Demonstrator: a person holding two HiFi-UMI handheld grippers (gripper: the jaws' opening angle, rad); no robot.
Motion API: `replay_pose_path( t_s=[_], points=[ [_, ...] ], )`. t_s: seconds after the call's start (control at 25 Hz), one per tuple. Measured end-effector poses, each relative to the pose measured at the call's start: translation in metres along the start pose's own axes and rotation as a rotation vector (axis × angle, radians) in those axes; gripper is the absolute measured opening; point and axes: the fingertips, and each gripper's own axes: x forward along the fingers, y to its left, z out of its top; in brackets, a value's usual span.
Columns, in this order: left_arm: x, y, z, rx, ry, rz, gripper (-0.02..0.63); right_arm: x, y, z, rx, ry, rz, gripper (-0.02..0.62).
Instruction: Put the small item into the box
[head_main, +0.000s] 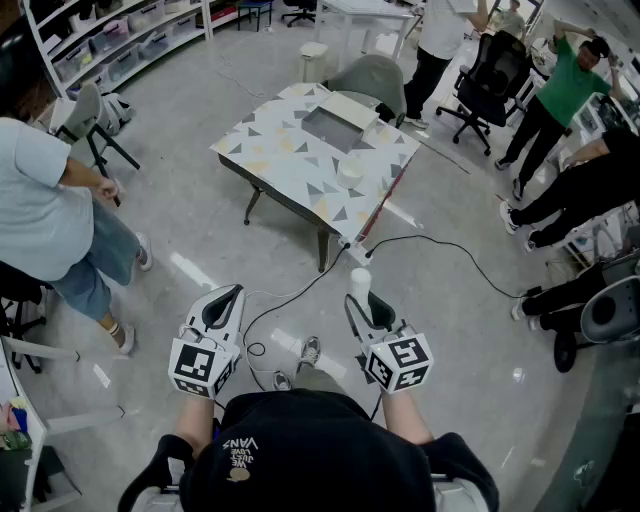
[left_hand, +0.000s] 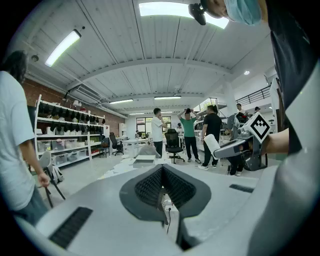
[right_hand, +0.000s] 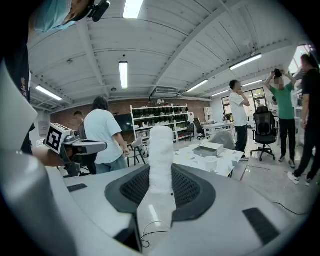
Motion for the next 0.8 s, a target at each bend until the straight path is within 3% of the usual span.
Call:
replay_pose_path(
  t_s=[0.8],
  points=[
    [-0.002,0.033,-0.017,-0.043,0.001,0.007,0.006,0.037,0.01,0.009,-0.006,0.007,0.006,0.126]
  ],
)
